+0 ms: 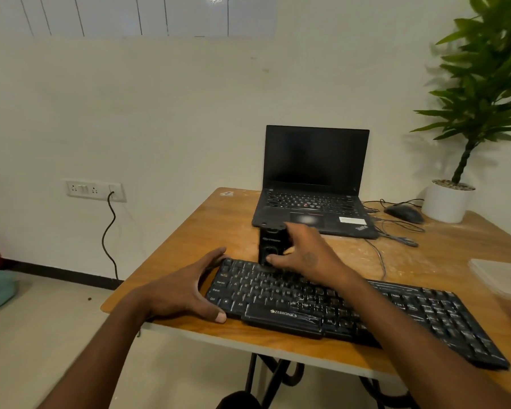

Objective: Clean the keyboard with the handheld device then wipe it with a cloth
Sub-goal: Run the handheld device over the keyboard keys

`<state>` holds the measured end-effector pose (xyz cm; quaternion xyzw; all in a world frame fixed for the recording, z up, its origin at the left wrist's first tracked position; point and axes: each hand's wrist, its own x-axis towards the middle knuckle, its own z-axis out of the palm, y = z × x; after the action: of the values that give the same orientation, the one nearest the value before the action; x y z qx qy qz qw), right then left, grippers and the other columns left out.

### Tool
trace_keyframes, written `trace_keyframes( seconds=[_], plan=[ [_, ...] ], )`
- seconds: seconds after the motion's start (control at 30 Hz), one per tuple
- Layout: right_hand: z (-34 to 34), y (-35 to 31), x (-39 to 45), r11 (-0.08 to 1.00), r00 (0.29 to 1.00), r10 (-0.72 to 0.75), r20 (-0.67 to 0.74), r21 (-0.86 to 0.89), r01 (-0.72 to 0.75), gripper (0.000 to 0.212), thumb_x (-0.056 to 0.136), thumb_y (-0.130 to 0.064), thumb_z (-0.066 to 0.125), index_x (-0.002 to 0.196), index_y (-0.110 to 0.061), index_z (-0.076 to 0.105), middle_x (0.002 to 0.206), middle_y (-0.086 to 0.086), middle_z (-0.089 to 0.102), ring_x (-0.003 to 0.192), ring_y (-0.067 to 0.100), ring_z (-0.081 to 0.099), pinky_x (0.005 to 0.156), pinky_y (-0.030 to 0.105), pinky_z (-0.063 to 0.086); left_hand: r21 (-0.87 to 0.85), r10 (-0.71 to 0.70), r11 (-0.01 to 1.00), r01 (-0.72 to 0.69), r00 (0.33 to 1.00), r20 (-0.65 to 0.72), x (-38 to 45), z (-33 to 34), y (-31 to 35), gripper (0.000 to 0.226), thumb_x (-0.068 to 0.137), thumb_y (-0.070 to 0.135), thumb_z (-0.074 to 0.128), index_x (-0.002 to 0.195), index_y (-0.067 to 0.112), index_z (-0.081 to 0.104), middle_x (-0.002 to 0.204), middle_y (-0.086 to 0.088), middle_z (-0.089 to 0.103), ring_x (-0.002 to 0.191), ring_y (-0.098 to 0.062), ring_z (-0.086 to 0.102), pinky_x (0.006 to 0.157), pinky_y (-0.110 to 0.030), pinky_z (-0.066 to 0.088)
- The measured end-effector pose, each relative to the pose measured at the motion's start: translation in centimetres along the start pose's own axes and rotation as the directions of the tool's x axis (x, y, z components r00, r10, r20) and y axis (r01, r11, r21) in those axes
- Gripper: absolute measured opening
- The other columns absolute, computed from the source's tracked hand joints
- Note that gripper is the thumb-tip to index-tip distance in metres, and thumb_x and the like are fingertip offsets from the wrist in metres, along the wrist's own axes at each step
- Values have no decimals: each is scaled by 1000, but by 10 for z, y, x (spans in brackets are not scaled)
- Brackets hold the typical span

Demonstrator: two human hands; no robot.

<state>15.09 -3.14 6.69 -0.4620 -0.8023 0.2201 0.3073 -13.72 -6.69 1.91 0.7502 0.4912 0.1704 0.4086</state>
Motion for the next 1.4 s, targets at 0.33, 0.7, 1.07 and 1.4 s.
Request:
trace_keyframes(
  seconds=[0.33, 0.7, 1.07, 1.4],
  plan=[
    [-30, 15, -25, 998, 998, 25, -55, -56, -28, 45, 80, -24, 84, 114, -35, 57, 97, -22, 62, 96, -4, 61, 72, 14, 49, -1, 7, 1000, -7, 1000, -17, 1, 1, -2, 125, 68, 37, 95, 156, 55, 8, 150, 26, 35, 130, 0, 48, 96, -13, 47],
    [-55, 36, -51, 993, 994, 84, -65, -74, -88, 51, 79, -25, 83, 122, -33, 57, 104, -21, 63, 100, -5, 60, 80, 17, 50, -15, 4, 1000, -4, 1000, -12, 3, 1, -3, 127, 66, 37, 96, 156, 54, 8, 152, 25, 33, 132, 0, 46, 97, -13, 47],
    [-30, 26, -35, 999, 995, 32, -93, 18, -31, 46, 81, -24, 82, 122, -24, 60, 111, -15, 67, 102, 1, 62, 81, 19, 53, -21, -3, 1000, 2, 1000, -15, 3, 2, -3, 125, 63, 41, 98, 152, 60, 12, 153, 22, 35, 133, -3, 48, 101, -19, 48],
    [-63, 43, -73, 994, 986, 110, -129, 37, -106, 47, 80, -22, 82, 115, -38, 56, 107, -17, 67, 102, -3, 62, 82, 20, 51, -1, -12, 1000, 11, 1000, -25, 4, 2, -3, 125, 66, 39, 96, 153, 59, 10, 151, 24, 34, 131, -3, 48, 98, -16, 47]
  ],
)
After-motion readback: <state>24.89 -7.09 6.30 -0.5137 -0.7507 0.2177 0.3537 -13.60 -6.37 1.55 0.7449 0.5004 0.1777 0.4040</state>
